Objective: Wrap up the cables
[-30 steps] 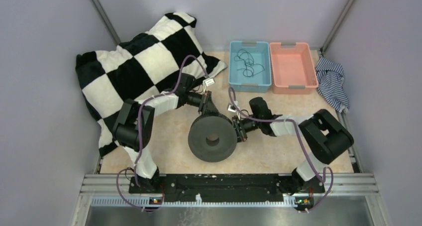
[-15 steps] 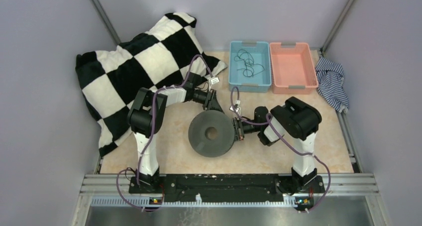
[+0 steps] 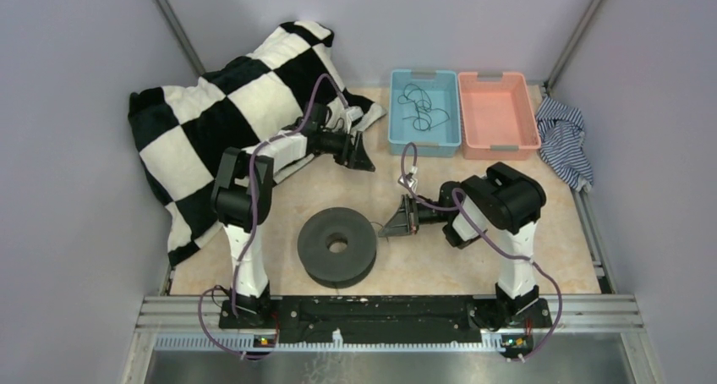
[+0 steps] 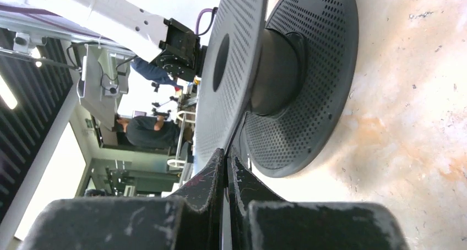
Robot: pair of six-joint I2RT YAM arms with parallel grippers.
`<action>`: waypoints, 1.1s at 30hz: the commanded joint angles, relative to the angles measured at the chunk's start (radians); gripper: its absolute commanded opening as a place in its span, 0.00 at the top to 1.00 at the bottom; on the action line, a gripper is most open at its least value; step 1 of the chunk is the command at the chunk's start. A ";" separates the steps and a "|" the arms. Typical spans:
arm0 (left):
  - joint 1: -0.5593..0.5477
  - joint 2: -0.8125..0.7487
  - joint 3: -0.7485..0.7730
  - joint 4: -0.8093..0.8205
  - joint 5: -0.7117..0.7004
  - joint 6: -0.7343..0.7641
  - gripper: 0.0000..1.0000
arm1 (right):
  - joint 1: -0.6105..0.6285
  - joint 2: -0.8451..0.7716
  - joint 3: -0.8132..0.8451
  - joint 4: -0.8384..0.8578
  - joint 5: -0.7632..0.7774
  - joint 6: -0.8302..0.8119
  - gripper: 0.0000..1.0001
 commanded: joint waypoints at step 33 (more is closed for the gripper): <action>0.031 -1.236 -0.673 -0.700 -0.769 -0.757 0.15 | 0.070 0.089 -0.052 0.237 0.093 0.055 1.00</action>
